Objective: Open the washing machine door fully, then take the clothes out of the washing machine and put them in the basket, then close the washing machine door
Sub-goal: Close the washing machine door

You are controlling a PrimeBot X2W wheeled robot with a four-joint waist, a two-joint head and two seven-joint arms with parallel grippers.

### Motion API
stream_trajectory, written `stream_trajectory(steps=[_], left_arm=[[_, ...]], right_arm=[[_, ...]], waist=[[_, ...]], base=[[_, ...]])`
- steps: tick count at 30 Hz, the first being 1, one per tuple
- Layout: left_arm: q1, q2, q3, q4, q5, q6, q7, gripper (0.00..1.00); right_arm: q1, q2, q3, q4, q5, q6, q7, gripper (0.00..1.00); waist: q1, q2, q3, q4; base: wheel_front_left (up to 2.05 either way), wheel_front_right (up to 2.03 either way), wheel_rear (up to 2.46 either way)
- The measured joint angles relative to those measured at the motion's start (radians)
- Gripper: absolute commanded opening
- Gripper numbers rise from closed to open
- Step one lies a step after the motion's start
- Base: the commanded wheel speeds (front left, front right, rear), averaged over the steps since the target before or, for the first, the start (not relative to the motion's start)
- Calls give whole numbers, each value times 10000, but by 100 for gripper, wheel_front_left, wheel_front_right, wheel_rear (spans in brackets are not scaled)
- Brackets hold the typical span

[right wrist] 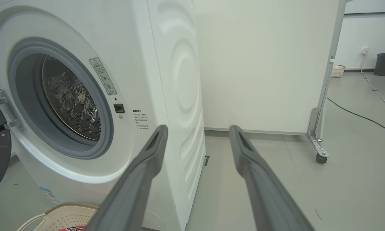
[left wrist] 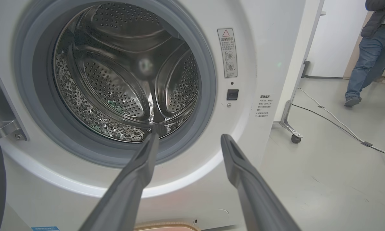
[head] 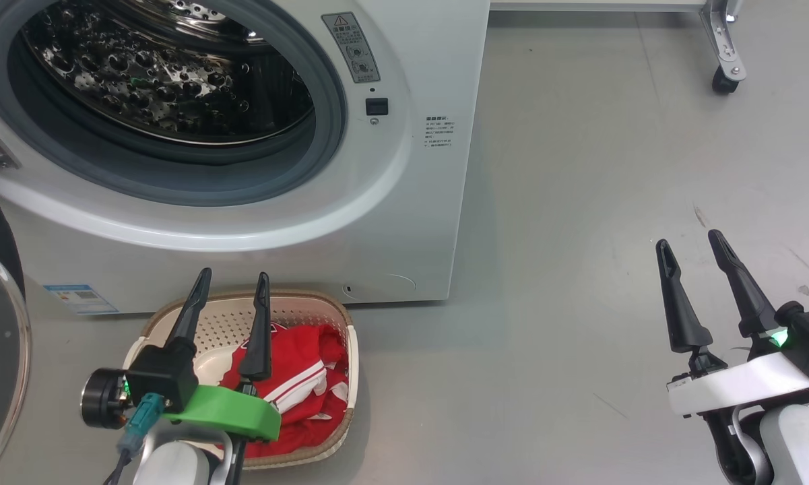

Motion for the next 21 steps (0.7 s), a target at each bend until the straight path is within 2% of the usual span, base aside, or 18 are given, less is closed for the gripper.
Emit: stream_trajectory(steps=[21], left_arm=[[104, 2, -92, -127, -12, 42, 0, 100]], right_arm=[[69, -4, 2, 0, -2, 0, 0, 100]], waist=[[1, 0, 31, 38]], base=[[0, 0, 0]])
